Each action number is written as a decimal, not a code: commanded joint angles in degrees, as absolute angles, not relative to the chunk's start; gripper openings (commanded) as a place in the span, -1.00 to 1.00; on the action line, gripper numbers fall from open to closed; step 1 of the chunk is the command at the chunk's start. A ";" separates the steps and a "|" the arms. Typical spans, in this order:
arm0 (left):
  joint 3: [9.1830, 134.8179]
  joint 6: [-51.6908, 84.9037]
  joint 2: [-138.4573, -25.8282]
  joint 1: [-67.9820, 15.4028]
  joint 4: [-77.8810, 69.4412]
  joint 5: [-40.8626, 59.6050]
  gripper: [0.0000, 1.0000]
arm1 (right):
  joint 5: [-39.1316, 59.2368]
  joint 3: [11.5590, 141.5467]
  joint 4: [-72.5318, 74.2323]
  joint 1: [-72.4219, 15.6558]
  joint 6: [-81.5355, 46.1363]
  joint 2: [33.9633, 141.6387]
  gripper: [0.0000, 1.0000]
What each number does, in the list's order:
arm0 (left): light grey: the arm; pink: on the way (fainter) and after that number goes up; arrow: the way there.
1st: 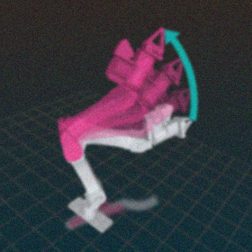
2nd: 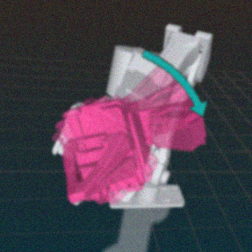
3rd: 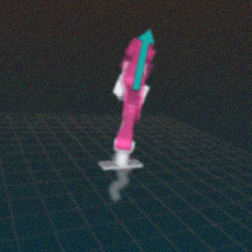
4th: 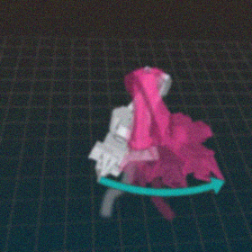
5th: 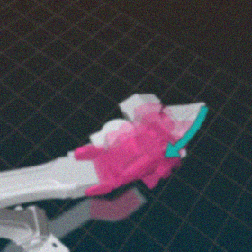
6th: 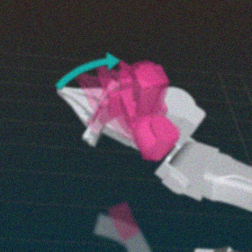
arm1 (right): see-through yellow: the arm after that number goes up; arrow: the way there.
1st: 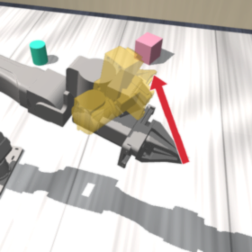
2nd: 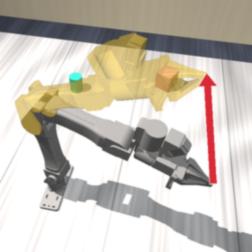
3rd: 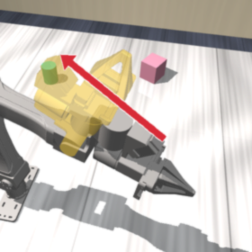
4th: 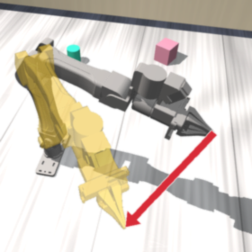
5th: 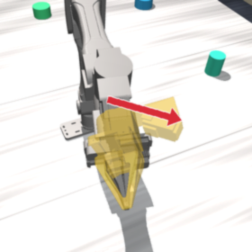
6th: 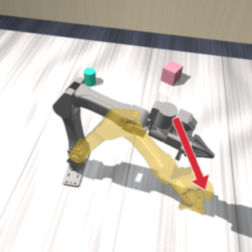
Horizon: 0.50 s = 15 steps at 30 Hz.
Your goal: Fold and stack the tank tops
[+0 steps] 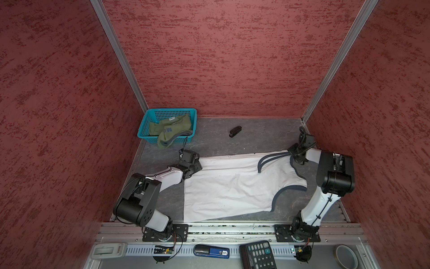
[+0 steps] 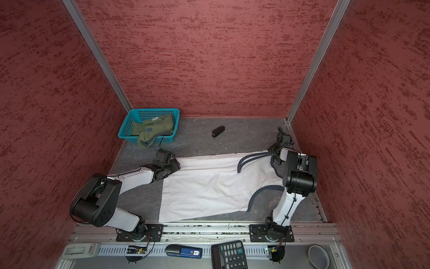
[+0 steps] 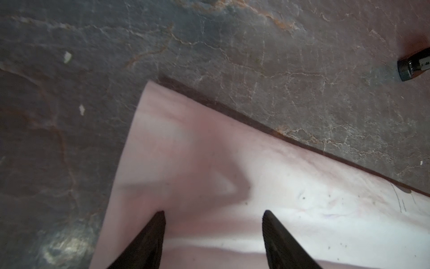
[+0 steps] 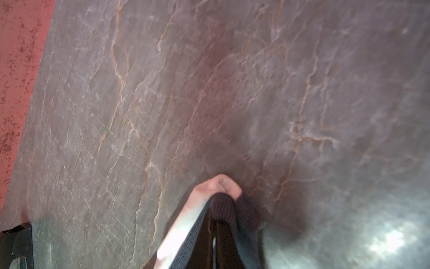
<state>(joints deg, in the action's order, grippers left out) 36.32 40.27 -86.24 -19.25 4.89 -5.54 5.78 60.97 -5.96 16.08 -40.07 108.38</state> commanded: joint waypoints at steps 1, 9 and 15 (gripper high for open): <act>32.98 41.07 -88.41 -18.99 13.05 -5.63 0.36 | 3.47 63.75 -7.67 17.88 -40.96 110.77 -0.83; 33.54 40.72 -83.44 -20.25 15.87 -6.45 0.46 | 4.64 60.88 -6.98 17.90 -40.90 105.22 -0.25; 37.42 38.77 -78.75 -21.01 21.10 -4.68 0.70 | 6.50 59.46 -8.42 17.85 -39.41 98.93 0.33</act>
<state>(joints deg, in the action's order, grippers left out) 35.90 39.92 -80.51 -20.71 13.91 -4.91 7.49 60.34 -7.75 16.86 -40.01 102.80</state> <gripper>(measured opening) 0.834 0.633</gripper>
